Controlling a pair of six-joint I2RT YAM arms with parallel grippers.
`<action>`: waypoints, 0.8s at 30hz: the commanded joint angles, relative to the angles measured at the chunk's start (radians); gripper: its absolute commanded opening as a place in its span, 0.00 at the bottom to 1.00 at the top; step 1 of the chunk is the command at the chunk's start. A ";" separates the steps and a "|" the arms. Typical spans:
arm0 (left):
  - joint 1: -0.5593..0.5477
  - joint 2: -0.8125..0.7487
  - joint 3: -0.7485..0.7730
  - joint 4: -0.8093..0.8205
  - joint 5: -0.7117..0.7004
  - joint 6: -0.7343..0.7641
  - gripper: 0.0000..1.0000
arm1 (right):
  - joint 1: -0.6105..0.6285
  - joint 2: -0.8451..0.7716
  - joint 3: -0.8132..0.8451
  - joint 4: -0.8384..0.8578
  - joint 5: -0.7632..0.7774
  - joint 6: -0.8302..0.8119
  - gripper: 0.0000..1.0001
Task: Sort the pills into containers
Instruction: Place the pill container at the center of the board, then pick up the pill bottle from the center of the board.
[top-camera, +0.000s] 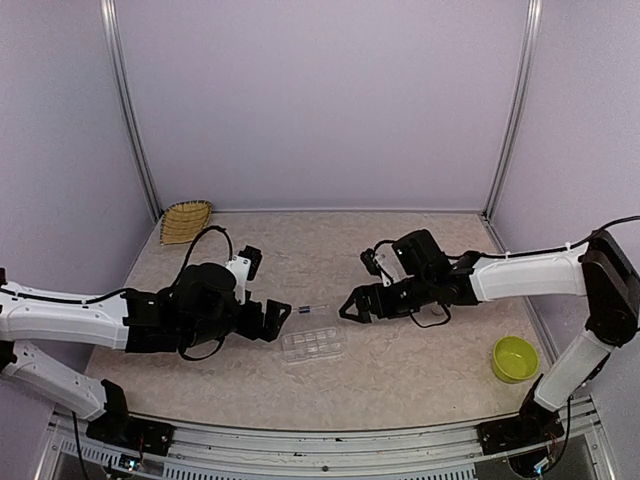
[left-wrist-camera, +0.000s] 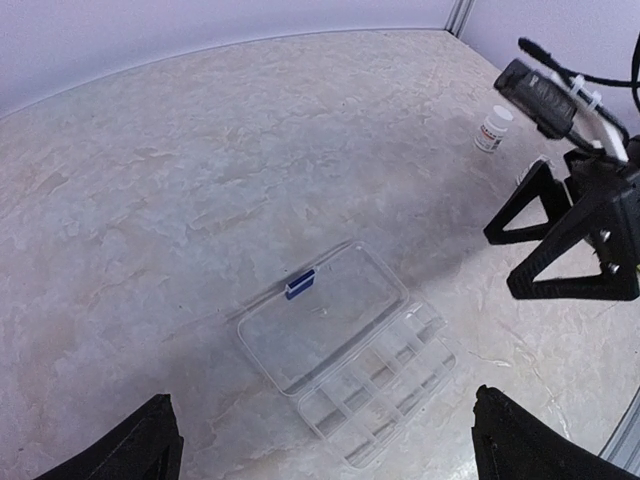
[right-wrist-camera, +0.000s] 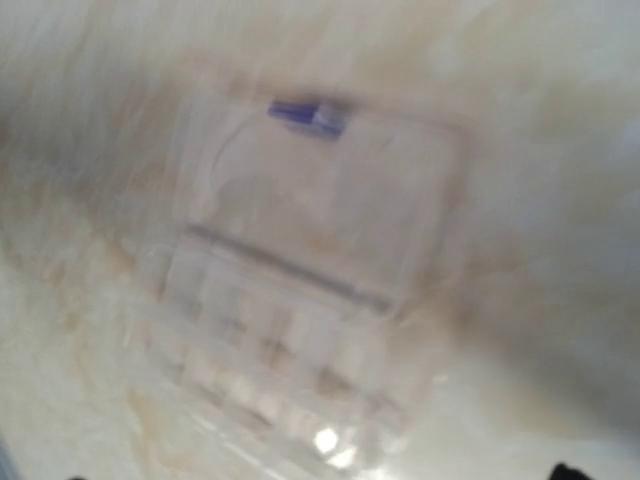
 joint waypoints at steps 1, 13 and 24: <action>0.010 0.033 0.004 0.029 0.020 0.023 0.99 | -0.009 -0.123 0.019 -0.145 0.196 -0.104 1.00; 0.085 0.290 0.383 -0.138 0.161 0.071 0.99 | -0.057 -0.381 -0.014 -0.202 0.372 -0.232 1.00; 0.101 0.434 0.626 -0.157 0.179 0.178 0.99 | -0.153 -0.474 -0.151 -0.182 0.539 -0.144 1.00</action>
